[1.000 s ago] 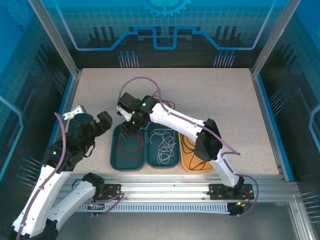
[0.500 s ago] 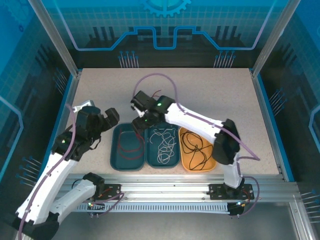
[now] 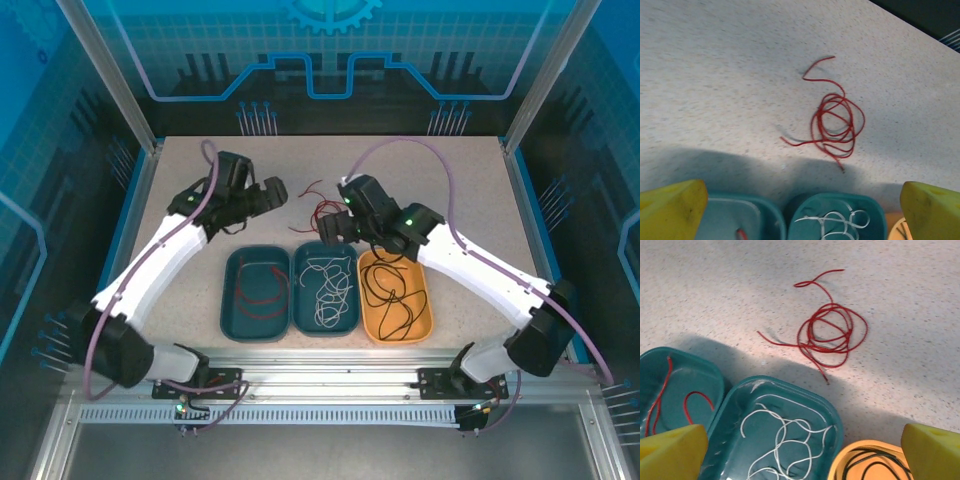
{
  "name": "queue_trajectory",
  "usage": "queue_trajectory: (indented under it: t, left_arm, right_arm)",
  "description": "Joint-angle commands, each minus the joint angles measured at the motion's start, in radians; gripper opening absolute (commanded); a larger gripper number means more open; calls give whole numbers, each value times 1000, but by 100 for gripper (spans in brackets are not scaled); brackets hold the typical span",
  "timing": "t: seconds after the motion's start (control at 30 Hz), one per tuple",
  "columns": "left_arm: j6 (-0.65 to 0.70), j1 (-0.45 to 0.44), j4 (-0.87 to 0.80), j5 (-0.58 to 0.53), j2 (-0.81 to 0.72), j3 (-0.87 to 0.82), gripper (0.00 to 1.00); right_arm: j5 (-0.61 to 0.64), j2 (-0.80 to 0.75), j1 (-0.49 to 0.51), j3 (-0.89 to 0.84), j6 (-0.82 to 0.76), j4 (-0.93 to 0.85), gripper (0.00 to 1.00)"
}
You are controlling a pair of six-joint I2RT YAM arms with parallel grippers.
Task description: Untangle the cables
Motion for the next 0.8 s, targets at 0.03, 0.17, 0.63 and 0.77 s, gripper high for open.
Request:
queue_trajectory:
  t: [0.03,0.17,0.63,0.77]
  left_arm:
    - [-116,-7,116,99,155,93,99]
    - [-150,-60,121,70,331,228,99]
    - [-396,-146,116,-13,741,529,89]
    - [-415,-142,93,-36,820,602,84]
  right_arm:
    - [55,-75,-27,-74,62,72,100]
    - [69,-121,-40,-119,92,89,100]
    - [62,-217,-86,-183,134,90,100]
    - [58,-242,-97,-203,148,80,100]
